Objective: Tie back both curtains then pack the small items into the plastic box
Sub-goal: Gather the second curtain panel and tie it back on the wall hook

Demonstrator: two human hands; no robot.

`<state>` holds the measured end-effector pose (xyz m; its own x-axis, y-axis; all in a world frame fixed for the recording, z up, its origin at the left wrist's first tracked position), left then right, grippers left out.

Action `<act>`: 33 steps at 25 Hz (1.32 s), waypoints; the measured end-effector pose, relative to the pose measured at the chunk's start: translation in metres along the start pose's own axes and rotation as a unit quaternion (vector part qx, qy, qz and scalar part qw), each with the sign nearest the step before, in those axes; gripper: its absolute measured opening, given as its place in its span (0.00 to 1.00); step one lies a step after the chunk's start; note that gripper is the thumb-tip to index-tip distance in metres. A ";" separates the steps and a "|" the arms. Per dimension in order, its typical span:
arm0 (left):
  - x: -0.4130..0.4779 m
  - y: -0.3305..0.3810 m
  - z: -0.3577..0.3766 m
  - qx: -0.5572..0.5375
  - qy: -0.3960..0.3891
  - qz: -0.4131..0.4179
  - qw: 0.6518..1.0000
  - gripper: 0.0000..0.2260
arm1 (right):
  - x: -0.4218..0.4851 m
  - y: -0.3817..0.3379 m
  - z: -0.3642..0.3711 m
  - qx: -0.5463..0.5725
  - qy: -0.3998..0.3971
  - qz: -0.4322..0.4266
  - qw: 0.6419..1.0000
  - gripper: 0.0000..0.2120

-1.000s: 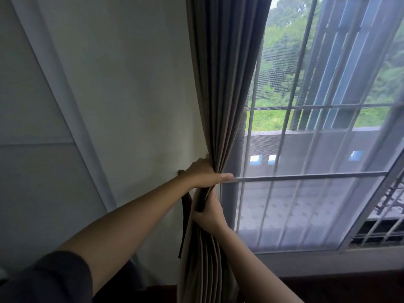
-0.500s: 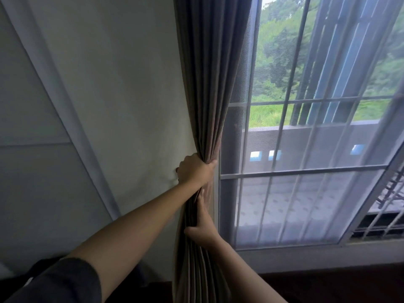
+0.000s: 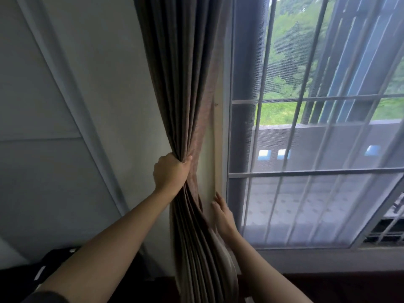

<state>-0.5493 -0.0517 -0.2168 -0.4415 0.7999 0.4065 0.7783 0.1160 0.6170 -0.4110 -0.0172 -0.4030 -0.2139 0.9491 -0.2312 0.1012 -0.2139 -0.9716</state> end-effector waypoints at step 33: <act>-0.009 -0.021 -0.032 0.022 0.013 0.038 0.999 0.22 | 0.139 0.036 0.056 -0.303 -0.004 0.060 0.951 0.13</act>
<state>-0.5757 -0.0805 -0.2113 -0.3908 0.7919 0.4693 0.8289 0.0811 0.5535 -0.4915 0.0938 -0.4729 -0.1737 0.9239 -0.3408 0.6658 -0.1448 -0.7319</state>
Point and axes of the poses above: each hand's wrist, its own x-axis towards the middle knuckle, its own z-axis out of the palm, y = z × x, the point moved 5 cm from there along x, towards the middle knuckle, and after that the axes turned 8 degrees about z, right-handed, at the moved point
